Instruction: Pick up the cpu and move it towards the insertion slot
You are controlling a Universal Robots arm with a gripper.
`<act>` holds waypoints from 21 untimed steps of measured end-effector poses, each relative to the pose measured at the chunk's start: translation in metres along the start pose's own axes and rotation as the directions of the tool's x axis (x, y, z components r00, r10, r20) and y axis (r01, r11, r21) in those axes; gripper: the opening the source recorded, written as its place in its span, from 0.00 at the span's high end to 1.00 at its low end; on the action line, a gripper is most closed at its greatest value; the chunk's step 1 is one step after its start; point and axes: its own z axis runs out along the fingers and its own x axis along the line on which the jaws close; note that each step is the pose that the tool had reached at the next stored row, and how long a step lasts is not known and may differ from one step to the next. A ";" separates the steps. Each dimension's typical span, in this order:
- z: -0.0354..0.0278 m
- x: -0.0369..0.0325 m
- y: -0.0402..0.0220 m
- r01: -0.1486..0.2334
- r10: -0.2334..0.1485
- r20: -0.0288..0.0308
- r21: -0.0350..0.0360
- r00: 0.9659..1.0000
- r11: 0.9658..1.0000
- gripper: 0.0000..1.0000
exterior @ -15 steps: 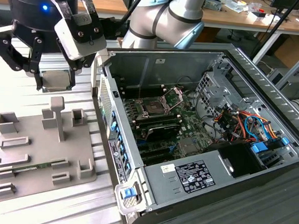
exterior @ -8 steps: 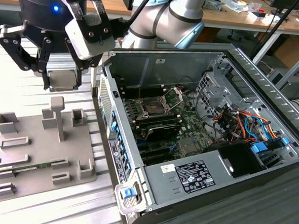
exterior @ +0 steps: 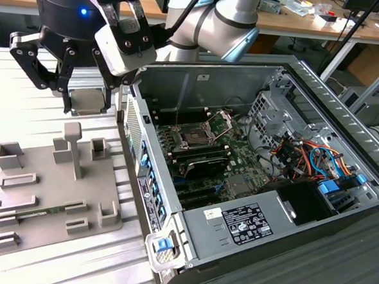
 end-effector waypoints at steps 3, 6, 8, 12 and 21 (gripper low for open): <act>0.0000 -0.0026 -0.0001 0.000 0.000 0.000 0.000 1.000 1.000 0.45; 0.0000 -0.0049 -0.0002 0.000 0.000 0.000 0.000 1.000 1.000 0.45; 0.0000 -0.0064 -0.0002 0.000 0.000 0.000 0.000 1.000 1.000 0.45; 0.0000 -0.0083 -0.0004 0.000 0.000 0.000 0.000 1.000 1.000 0.45; 0.0000 -0.0156 -0.0006 0.000 0.000 0.000 0.000 1.000 1.000 0.45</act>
